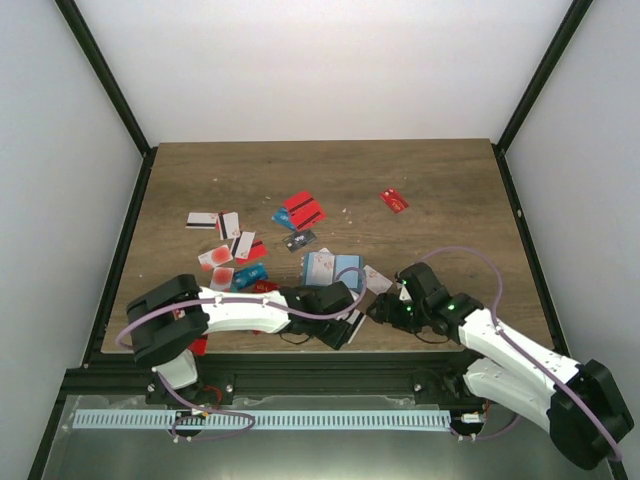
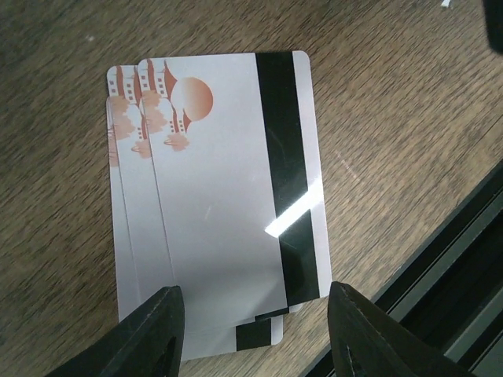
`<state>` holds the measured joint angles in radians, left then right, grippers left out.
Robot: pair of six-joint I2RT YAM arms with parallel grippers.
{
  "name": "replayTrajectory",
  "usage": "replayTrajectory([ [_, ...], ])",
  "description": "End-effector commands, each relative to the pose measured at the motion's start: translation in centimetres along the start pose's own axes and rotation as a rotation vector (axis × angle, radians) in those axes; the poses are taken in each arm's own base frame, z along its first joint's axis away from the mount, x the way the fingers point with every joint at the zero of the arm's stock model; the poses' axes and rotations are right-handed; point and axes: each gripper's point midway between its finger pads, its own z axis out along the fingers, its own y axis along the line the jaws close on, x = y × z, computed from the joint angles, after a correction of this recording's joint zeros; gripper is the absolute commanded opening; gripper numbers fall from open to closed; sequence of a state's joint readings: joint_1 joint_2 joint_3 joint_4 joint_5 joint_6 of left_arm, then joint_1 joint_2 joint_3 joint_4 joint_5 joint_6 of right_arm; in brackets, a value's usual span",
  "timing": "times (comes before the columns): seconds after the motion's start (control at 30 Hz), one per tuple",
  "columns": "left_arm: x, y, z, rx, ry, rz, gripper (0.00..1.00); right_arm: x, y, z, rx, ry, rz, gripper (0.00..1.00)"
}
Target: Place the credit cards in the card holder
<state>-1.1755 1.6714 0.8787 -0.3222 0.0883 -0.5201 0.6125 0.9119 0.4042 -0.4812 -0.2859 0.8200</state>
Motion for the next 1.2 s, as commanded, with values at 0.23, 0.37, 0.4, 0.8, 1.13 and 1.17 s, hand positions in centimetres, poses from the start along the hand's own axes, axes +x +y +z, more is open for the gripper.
replayTrajectory([
  [0.23,-2.1,1.1,0.3,-0.174,-0.039,0.039,0.51,1.1,-0.9,-0.3,0.02,0.019,0.011,0.7],
  [0.37,-2.7,0.8,0.1,-0.171,-0.052,0.062,0.51,1.4,-1.3,0.0,0.02,0.022,0.04,0.7],
  [0.4,-2.7,0.6,0.2,-0.164,-0.051,0.068,0.51,1.5,-1.4,0.1,0.02,0.023,0.047,0.7],
  [0.8,-2.8,-1.3,2.5,-0.073,-0.001,0.121,0.51,1.3,-1.6,-0.7,0.037,0.001,0.062,0.7],
  [1.13,-2.7,-4.0,2.9,0.035,0.001,0.169,0.51,2.2,-2.3,-1.4,0.059,0.017,0.115,0.71],
  [1.17,-2.7,-4.3,3.0,0.038,0.002,0.179,0.51,2.5,-2.5,-1.4,0.059,0.022,0.128,0.71],
])
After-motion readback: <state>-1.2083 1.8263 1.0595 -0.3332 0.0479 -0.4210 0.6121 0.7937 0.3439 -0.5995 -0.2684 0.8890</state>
